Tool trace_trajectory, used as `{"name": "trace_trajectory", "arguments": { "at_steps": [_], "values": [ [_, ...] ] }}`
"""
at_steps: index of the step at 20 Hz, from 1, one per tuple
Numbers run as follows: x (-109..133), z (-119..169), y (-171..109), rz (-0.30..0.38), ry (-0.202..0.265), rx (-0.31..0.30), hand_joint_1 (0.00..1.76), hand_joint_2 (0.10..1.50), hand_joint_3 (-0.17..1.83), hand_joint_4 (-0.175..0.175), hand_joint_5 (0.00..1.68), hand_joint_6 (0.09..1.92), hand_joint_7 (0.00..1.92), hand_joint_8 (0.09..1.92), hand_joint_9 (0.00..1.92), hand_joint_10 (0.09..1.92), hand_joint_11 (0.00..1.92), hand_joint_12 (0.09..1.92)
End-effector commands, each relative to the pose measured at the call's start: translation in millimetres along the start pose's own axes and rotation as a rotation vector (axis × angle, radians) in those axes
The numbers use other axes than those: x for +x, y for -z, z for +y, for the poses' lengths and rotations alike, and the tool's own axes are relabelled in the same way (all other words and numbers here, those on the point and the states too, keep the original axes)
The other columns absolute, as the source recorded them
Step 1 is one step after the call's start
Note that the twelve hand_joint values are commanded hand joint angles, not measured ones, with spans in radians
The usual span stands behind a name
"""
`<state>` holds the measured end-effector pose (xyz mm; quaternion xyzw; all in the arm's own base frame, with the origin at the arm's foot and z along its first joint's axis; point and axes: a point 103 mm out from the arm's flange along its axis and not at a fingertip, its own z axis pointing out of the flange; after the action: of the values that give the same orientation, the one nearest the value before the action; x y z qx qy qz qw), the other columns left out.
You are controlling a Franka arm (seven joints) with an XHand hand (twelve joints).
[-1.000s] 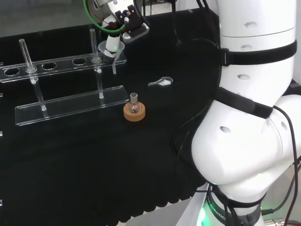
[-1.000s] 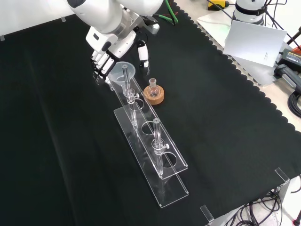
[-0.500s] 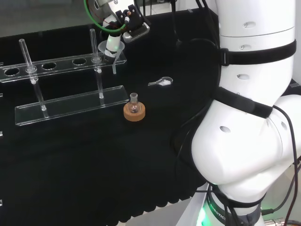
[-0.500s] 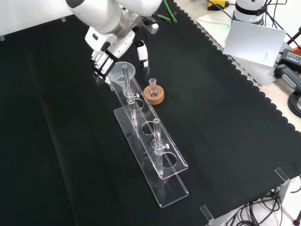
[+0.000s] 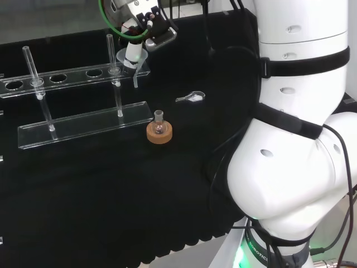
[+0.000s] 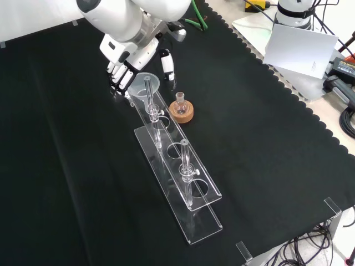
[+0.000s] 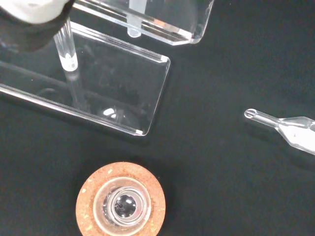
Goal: Pick up the funnel from the transparent funnel stand.
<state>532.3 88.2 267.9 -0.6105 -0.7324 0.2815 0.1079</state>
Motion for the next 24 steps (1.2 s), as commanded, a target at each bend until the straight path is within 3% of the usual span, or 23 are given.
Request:
{"name": "trace_trajectory", "arguments": {
  "at_steps": [1, 7, 13, 18, 24],
  "values": [
    [0.4, 2.6, -2.0, -0.007, 0.0, 0.01, 0.73, 0.62, 0.53, -0.039, 0.23, 0.09, 0.05, 0.72, 0.32, 0.78, 0.21, 1.44],
    [0.0, 1.1, 0.3, -0.042, -0.013, -0.012, 0.73, 0.63, 0.55, -0.046, 0.36, 0.09, 0.18, 0.72, 0.48, 0.68, 0.16, 1.44],
    [-1.4, -5.7, 4.5, -0.102, -0.043, -0.097, 0.74, 0.68, 0.56, -0.042, 0.58, 0.11, 0.54, 0.71, 0.8, 0.56, 0.2, 1.4],
    [-2.1, -15.4, 12.0, -0.138, -0.064, -0.185, 0.77, 0.74, 0.55, -0.011, 0.78, 0.5, 0.84, 0.67, 1.08, 0.45, 0.33, 1.34],
    [-7.9, -32.6, 28.6, -0.13, -0.076, -0.193, 0.79, 0.76, 0.56, 0.001, 0.84, 0.6, 0.91, 0.68, 1.16, 0.45, 0.38, 1.33]
  ]
}}
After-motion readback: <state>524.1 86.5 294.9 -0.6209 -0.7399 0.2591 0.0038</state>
